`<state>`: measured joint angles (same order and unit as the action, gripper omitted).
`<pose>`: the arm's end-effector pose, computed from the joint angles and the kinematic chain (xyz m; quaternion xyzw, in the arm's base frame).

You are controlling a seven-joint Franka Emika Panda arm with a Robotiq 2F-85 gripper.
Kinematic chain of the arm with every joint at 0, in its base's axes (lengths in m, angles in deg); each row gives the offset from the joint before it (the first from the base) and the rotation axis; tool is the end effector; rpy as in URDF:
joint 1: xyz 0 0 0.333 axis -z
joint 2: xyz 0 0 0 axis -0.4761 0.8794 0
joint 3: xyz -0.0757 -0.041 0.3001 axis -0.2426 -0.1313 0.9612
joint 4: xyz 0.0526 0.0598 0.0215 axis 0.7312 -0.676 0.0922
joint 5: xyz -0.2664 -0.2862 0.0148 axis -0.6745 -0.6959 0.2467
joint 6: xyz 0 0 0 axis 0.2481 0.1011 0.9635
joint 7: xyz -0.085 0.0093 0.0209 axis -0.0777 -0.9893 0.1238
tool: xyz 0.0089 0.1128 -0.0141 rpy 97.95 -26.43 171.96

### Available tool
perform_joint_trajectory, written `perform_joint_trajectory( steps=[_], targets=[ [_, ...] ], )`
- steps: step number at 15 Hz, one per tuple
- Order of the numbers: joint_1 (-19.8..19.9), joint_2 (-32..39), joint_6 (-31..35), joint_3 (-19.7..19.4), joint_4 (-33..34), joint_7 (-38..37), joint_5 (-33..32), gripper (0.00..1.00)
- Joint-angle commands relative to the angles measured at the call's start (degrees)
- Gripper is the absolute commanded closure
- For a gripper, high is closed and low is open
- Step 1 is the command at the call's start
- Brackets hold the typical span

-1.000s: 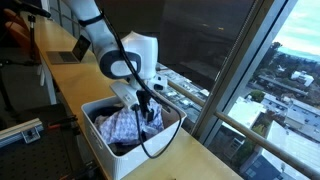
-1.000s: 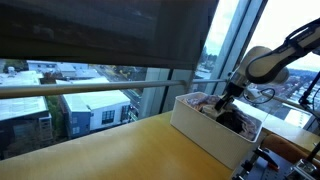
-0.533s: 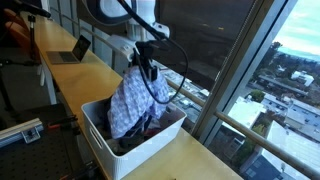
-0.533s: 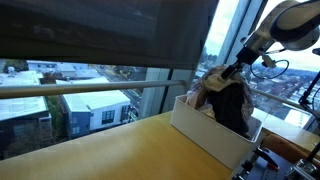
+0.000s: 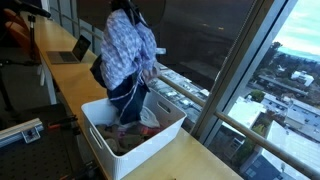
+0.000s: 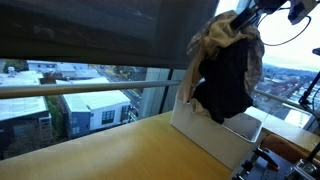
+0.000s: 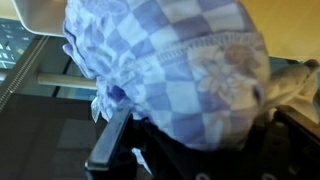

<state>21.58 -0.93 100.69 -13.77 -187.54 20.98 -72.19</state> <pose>0.4960 0.1155 0.5467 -0.9543 -0.1452 -0.2581 0.0393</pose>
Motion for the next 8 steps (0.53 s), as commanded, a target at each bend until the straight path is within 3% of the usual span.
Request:
perform_joint_trajectory(
  steps=[1, 5, 8],
  targets=[
    [-3.9, -2.9, -3.2, 4.6, 4.1, -4.5, -1.1, 0.99],
    [-7.5, -0.1, -2.3, 10.7, 5.9, -9.4, -2.3, 0.99],
    [-8.8, 3.7, 0.0, 12.6, 3.3, -10.5, -2.0, 0.99]
  ],
)
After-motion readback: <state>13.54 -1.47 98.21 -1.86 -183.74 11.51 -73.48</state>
